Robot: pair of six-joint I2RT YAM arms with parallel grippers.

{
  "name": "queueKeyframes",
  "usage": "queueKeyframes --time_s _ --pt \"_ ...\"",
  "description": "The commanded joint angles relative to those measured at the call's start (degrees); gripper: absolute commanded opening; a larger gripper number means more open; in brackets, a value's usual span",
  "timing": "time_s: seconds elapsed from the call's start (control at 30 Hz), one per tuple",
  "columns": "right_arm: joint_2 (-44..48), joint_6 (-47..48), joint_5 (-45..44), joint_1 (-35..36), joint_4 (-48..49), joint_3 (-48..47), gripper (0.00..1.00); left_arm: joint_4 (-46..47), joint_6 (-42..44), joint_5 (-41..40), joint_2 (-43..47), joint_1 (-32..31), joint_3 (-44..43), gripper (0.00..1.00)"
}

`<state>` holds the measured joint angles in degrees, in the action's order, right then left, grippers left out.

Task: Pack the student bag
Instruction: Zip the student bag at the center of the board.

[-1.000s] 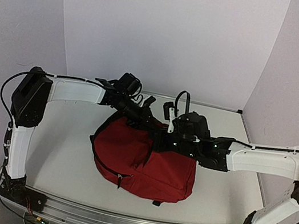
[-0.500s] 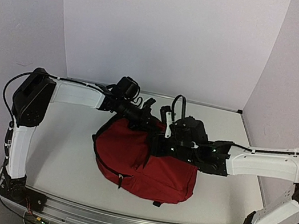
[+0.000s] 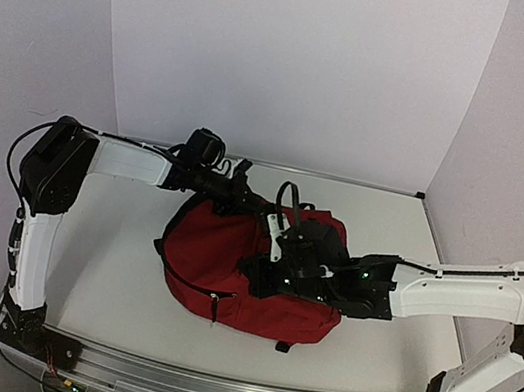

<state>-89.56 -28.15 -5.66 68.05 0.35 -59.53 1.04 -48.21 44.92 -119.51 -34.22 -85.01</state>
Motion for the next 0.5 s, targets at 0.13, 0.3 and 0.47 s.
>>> queueKeyframes --time_s 0.13,0.3,0.47 --pt "-2.04 -1.99 3.2 2.17 0.08 -0.59 0.0 4.69 -0.31 -13.45 -1.94 5.9 -2.95 0.0" --pt "-3.63 -3.44 2.38 2.17 2.92 -1.46 0.01 6.65 -0.25 -13.22 -0.8 6.68 -1.67 0.0" --pt "-1.83 -3.47 -2.51 2.09 1.45 -4.6 0.71 9.53 4.46 -7.85 2.07 7.32 -0.52 0.12"
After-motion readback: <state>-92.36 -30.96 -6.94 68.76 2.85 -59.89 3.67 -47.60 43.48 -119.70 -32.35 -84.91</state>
